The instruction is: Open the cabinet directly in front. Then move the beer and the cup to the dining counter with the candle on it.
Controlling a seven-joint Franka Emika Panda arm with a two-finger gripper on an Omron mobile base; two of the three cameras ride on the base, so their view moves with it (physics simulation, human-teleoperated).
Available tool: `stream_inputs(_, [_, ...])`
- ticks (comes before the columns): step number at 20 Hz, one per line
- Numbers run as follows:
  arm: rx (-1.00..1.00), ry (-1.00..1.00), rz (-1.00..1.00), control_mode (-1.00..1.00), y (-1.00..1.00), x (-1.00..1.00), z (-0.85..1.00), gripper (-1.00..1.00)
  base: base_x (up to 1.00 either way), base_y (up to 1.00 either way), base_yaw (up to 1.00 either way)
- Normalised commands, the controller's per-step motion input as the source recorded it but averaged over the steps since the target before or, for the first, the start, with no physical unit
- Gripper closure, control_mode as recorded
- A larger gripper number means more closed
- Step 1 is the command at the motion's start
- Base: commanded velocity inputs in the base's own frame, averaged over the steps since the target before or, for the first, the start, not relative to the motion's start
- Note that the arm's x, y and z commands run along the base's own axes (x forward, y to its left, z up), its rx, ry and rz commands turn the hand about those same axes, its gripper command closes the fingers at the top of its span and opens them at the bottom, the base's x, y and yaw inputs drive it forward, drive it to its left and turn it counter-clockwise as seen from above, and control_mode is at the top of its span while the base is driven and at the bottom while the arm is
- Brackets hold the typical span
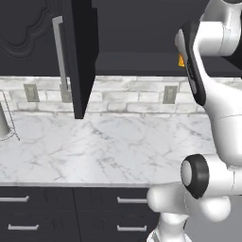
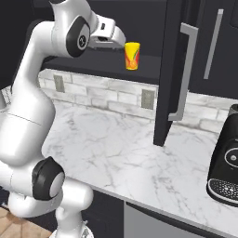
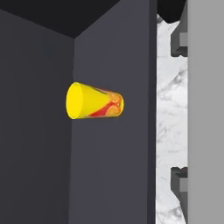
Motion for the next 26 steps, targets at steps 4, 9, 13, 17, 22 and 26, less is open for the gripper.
stream_inputs(4, [0.00,0.00,0.00,-1.00,0.00,0.57,0.00,-1.00,0.00,0.00,0.00])
stream_inputs(9, [0.00,0.00,0.00,-1.00,0.00,0.52,0.00,-1.00,0.00,0.00,0.00])
stream_inputs(13, [0.00,0.04,0.00,-1.00,0.00,0.54,0.00,-1.00,0.00,0.00,0.00])
stream_inputs(17, [0.00,0.02,0.00,-1.00,-0.06,0.28,0.00,-1.00,0.00,0.00,0.00])
stream_inputs(22, [0.00,0.00,0.00,-1.00,-0.17,0.22,0.00,-1.00,0.00,0.00,0.00])
stream_inputs(26, [0.00,0.02,0.01,-1.00,-0.01,0.19,0.00,-1.00,0.00,0.00,0.00])
